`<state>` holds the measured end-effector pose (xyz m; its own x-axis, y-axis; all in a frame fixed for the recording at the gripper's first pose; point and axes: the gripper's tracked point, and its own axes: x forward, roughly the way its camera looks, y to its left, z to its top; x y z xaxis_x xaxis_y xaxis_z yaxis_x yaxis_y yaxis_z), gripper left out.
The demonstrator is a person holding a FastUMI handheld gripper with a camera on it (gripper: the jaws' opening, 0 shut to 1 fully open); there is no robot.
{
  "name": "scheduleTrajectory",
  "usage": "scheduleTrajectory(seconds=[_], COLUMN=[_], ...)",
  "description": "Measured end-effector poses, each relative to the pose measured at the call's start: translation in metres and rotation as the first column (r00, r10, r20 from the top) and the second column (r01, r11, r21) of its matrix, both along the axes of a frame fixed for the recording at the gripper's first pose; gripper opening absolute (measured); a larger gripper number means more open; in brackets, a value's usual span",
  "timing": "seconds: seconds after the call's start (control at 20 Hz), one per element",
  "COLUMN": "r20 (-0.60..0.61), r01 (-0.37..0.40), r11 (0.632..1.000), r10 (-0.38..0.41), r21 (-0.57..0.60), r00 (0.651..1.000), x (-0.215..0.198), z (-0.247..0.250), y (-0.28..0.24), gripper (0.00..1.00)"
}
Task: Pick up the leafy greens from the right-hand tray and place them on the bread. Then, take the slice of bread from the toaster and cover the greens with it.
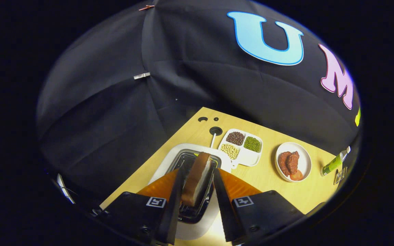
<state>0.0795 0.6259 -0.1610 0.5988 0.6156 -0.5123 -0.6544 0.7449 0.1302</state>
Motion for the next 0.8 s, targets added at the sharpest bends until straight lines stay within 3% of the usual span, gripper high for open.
scheduleTrajectory(seconds=[0.15, 0.3, 0.8], r20=[-0.013, -0.084, -0.008], r01=[0.041, 0.011, 0.002], r11=[0.999, 1.0, 0.975], r10=[-0.042, -0.01, 0.0], r21=[-0.016, 0.016, 0.224], r00=[0.999, 0.996, 1.0], x=[0.011, -0.001, -0.013], z=[-0.01, -0.008, 0.071], y=[-0.001, 0.003, -0.044], gripper=[0.5, 0.17, 0.15])
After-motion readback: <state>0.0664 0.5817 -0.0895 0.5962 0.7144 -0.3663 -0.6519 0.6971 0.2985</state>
